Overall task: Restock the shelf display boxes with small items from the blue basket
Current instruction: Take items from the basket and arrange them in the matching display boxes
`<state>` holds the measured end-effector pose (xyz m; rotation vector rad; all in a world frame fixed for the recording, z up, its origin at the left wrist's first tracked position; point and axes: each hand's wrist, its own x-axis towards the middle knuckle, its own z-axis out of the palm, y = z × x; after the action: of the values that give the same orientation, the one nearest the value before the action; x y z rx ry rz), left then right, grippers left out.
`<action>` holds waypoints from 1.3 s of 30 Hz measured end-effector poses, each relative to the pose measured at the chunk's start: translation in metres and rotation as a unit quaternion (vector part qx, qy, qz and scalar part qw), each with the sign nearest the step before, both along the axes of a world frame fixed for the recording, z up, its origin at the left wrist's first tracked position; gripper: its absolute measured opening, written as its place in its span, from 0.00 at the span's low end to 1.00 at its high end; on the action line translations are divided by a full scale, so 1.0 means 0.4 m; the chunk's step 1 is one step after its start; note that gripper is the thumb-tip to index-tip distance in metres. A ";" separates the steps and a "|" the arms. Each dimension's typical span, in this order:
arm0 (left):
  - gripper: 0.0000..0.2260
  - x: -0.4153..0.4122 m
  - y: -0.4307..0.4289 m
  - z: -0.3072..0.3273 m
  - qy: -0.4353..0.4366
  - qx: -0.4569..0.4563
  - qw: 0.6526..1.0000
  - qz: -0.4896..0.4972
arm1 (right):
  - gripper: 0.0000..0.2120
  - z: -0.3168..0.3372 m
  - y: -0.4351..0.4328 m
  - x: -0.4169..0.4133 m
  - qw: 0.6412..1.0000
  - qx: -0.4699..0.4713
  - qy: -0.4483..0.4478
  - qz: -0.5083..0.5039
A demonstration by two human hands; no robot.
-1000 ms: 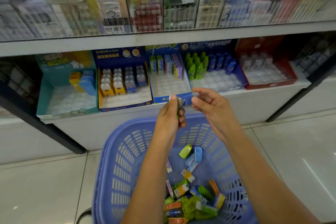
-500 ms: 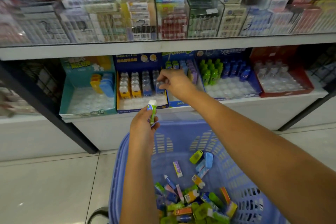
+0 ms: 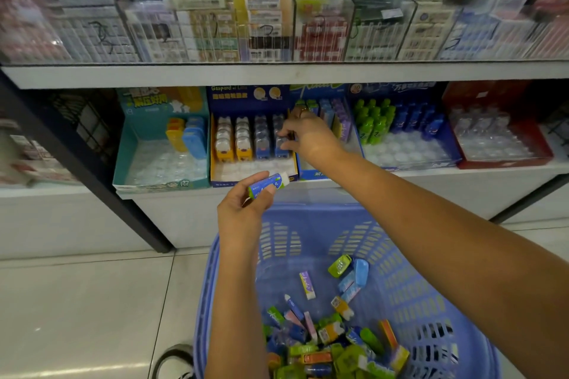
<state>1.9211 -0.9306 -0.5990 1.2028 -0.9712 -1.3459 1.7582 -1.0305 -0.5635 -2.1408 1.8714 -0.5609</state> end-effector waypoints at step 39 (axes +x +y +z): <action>0.28 -0.157 -0.048 -0.028 -0.496 -0.267 0.781 -0.271 | 0.11 0.057 -0.100 -0.140 0.990 0.031 -0.127 -0.060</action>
<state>1.8584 -0.9497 -0.6103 1.1862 -2.4197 -0.6246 1.7021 -1.0705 -0.5406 -1.8302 1.8562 -0.7506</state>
